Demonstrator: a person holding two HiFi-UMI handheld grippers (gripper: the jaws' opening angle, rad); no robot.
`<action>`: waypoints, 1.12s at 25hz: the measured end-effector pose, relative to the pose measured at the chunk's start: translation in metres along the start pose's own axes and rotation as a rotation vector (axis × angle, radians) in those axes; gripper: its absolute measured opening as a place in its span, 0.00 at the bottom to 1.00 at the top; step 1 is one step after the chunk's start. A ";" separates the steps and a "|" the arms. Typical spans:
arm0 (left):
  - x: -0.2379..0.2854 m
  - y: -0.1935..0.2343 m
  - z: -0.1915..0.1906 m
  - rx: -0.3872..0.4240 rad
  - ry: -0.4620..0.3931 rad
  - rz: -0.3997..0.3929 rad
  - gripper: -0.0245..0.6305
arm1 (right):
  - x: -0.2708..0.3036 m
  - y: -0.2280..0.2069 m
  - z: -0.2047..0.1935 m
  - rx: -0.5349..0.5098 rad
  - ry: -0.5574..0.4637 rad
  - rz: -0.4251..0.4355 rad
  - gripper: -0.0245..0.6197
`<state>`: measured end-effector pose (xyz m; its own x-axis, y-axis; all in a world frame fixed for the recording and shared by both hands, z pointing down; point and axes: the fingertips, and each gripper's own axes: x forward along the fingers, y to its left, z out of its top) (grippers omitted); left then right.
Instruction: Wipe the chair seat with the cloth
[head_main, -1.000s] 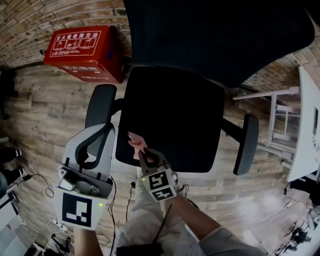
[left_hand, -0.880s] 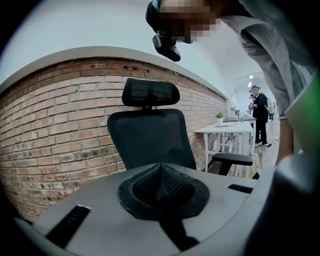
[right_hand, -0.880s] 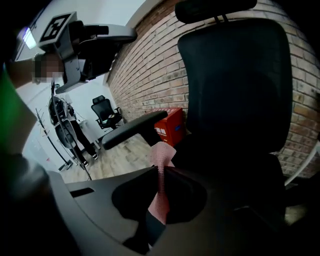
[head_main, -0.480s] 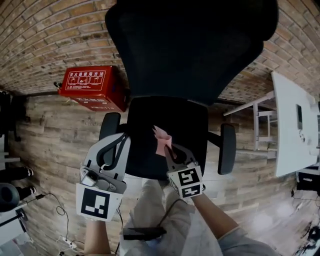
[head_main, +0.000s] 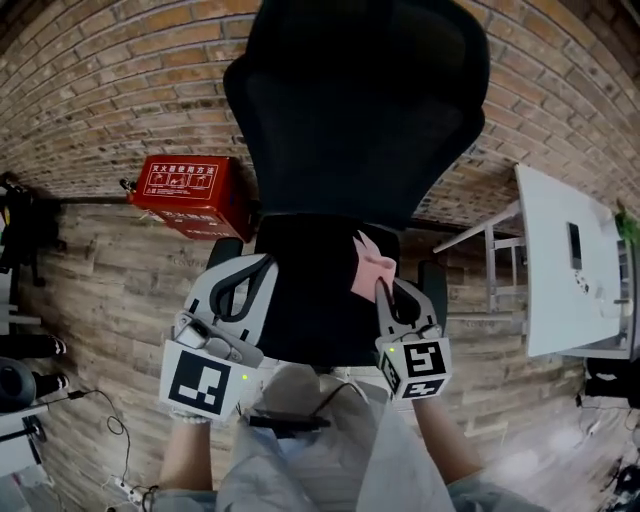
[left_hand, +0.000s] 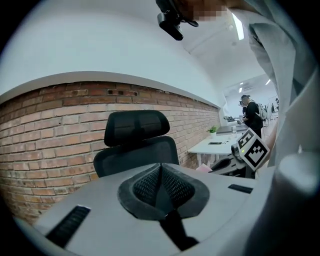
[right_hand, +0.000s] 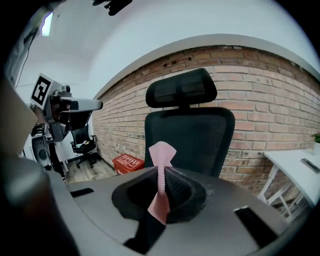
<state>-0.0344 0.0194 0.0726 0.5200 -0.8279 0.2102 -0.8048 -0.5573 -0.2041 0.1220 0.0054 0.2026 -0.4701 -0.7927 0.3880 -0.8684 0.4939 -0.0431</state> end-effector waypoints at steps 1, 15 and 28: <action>-0.001 -0.003 0.006 0.021 -0.004 -0.011 0.07 | -0.007 -0.003 0.007 -0.010 -0.014 -0.009 0.12; -0.018 -0.020 0.031 0.037 -0.022 -0.022 0.07 | -0.067 -0.025 0.066 -0.042 -0.122 -0.042 0.12; -0.007 -0.036 0.035 0.011 -0.039 -0.046 0.07 | -0.077 -0.020 0.071 -0.047 -0.122 -0.004 0.12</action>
<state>0.0009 0.0430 0.0449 0.5676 -0.8029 0.1822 -0.7765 -0.5956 -0.2056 0.1642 0.0313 0.1082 -0.4848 -0.8310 0.2730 -0.8634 0.5046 0.0028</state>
